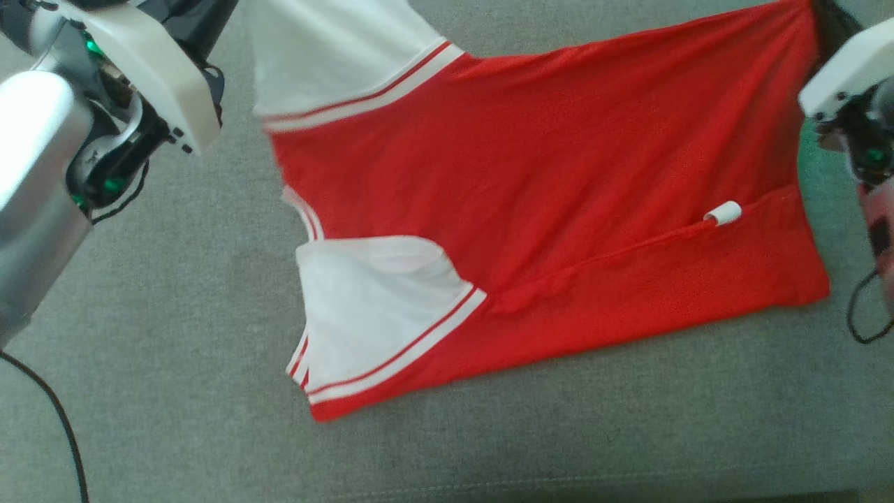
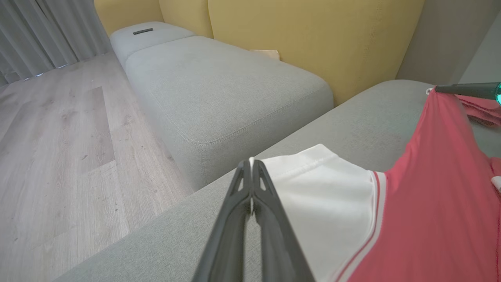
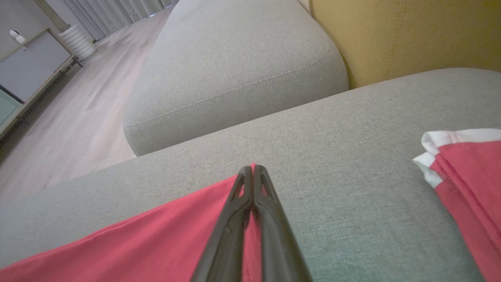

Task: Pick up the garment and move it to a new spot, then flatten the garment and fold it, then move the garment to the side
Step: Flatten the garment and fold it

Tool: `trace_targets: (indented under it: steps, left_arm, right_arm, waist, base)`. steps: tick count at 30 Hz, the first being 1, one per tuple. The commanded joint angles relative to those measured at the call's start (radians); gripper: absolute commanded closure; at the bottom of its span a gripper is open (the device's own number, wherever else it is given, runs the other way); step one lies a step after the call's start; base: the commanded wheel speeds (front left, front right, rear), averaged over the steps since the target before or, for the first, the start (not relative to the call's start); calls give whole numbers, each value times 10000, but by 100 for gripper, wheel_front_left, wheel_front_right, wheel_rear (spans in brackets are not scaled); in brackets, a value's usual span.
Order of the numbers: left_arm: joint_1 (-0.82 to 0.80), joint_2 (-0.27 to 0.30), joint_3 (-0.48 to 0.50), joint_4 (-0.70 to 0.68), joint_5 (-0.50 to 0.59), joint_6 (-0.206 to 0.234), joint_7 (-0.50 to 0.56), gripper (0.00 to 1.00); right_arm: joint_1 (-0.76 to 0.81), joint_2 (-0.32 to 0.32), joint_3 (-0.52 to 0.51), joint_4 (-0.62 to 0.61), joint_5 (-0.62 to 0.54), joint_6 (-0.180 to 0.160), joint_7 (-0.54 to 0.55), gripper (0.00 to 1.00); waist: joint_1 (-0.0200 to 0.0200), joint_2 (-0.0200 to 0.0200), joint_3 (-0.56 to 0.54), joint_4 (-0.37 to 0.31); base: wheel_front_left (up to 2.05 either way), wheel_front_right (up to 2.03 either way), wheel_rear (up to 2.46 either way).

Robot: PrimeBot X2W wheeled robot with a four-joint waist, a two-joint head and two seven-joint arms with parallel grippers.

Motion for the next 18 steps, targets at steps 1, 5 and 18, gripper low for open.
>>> trace_targets:
  steps: [1,5,18]
  left_arm:
    - [-404,337,543,-126,-108,27,-131,100]
    - [48,323,599,-337,-496,61,-186,100]
    - [2424,1157,406,-2757,-1279,980,-384,100]
  right_arm:
    - [113,-247,108,-436,301,67,82,100]
    - [646,-583,240,-790,885,67,229,100]
    - [2653,-1438,859,-2098,2224,67,319,100]
  waist:
    - [0,0,-84,42]
    - [0,0,-282,152]
    - [0,0,-998,633]
  base:
    - [0,0,0]
    - [0,0,0]
    - [0,0,0]
